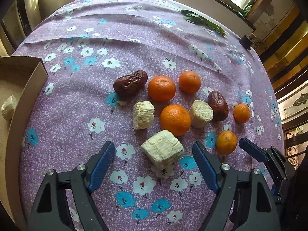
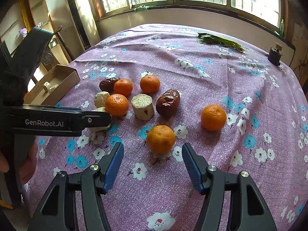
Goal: Organize fruits
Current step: 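Grasp the large pale chunk with the left tool while the right tool grasps a mandarin, then carry chunk and mandarin into the box and open both tools to release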
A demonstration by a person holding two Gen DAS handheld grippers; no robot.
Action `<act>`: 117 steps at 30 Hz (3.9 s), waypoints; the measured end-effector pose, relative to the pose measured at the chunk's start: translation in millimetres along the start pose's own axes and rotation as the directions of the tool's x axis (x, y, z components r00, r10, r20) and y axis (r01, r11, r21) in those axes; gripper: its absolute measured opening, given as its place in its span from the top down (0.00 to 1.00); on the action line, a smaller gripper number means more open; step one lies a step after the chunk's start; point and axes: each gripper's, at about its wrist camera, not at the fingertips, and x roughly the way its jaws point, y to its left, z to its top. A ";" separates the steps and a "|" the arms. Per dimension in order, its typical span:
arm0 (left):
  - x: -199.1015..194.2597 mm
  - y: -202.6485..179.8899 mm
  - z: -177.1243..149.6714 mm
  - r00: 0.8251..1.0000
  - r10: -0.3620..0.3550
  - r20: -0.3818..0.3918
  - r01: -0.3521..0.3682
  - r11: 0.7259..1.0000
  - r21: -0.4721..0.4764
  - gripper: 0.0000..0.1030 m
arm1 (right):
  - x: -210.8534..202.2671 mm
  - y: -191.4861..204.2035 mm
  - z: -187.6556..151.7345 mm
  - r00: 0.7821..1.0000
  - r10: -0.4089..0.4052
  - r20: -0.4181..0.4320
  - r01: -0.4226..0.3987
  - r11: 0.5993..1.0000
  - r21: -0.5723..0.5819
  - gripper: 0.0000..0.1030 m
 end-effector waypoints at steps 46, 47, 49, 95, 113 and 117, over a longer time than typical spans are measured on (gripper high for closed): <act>-111.0 108.5 -51.2 0.955 0.155 0.253 -0.170 0.985 0.039 0.60 | -4.4 122.8 24.3 0.993 0.115 0.021 -0.112 0.985 -0.129 0.64; -113.5 112.8 -51.8 0.953 0.162 0.258 -0.176 0.984 0.035 0.60 | -4.3 126.3 26.4 0.993 0.120 0.024 -0.116 0.985 -0.131 0.64; -117.8 121.9 -52.3 0.948 0.177 0.265 -0.190 0.982 0.024 0.60 | -3.7 134.7 31.0 0.991 0.134 0.026 -0.129 0.982 -0.137 0.64; -116.3 262.4 -37.5 0.908 0.376 0.183 -0.346 0.921 -0.179 0.60 | 103.6 300.3 97.1 0.948 0.265 -0.173 -0.313 0.872 -0.376 0.64; -119.9 265.2 -36.9 0.903 0.384 0.190 -0.343 0.913 -0.220 0.30 | 95.1 300.4 91.4 0.946 0.274 -0.171 -0.320 0.872 -0.372 0.60; -122.3 267.7 -37.2 0.906 0.378 0.188 -0.332 0.913 -0.237 0.25 | 83.0 293.1 91.0 0.947 0.286 -0.146 -0.320 0.874 -0.366 0.53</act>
